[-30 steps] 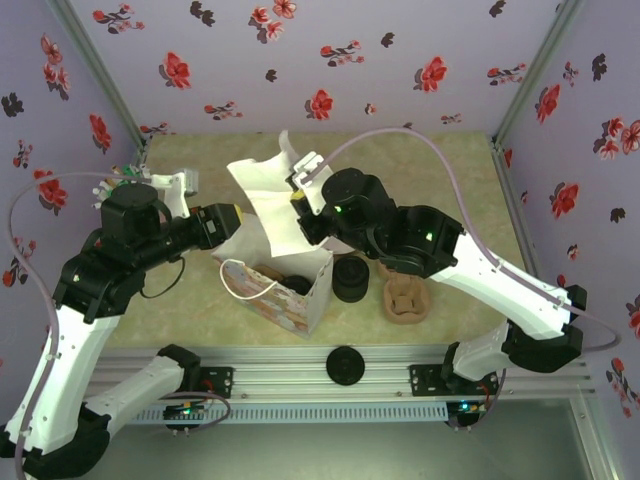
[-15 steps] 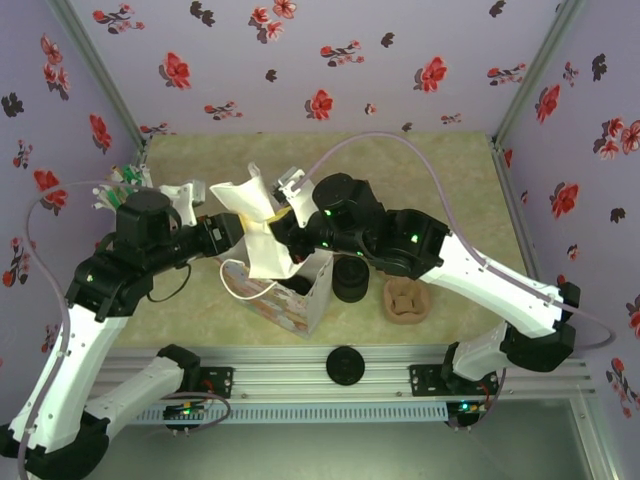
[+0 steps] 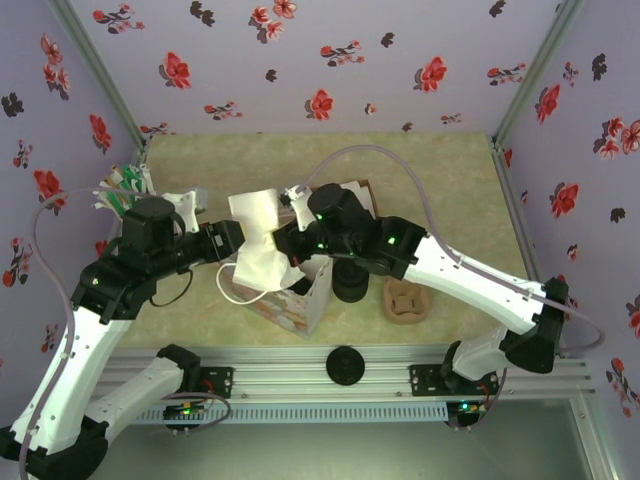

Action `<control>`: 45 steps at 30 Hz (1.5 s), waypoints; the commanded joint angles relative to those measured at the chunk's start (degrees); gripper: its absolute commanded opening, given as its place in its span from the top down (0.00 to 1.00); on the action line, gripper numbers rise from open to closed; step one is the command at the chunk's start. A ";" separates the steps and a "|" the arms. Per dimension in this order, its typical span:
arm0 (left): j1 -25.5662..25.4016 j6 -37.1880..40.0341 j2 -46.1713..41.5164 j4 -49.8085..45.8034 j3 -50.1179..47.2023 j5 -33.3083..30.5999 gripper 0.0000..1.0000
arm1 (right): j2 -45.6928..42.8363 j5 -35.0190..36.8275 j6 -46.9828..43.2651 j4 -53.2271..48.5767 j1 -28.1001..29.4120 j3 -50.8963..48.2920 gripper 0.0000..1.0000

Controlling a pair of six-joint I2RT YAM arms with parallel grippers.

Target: Pack the takeout coffee

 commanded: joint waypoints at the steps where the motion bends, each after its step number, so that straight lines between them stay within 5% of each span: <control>1: -0.36 -0.84 -0.53 0.93 -0.22 -0.64 0.56 | -4.50 0.34 3.98 3.33 -1.56 -1.33 1.00; 20: -0.38 -0.32 -0.42 -0.87 -1.22 -2.49 0.54 | -5.48 10.00 -0.79 -1.86 -1.41 -3.70 1.00; 30: -0.41 -0.31 -0.31 -1.54 -0.88 -3.09 0.53 | -0.75 15.66 -12.03 -8.88 7.26 0.30 1.00; 45: -0.40 0.46 -4.81 -2.60 1.70 -10.07 0.52 | 4.82 3.93 -19.87 -19.19 7.71 6.41 1.00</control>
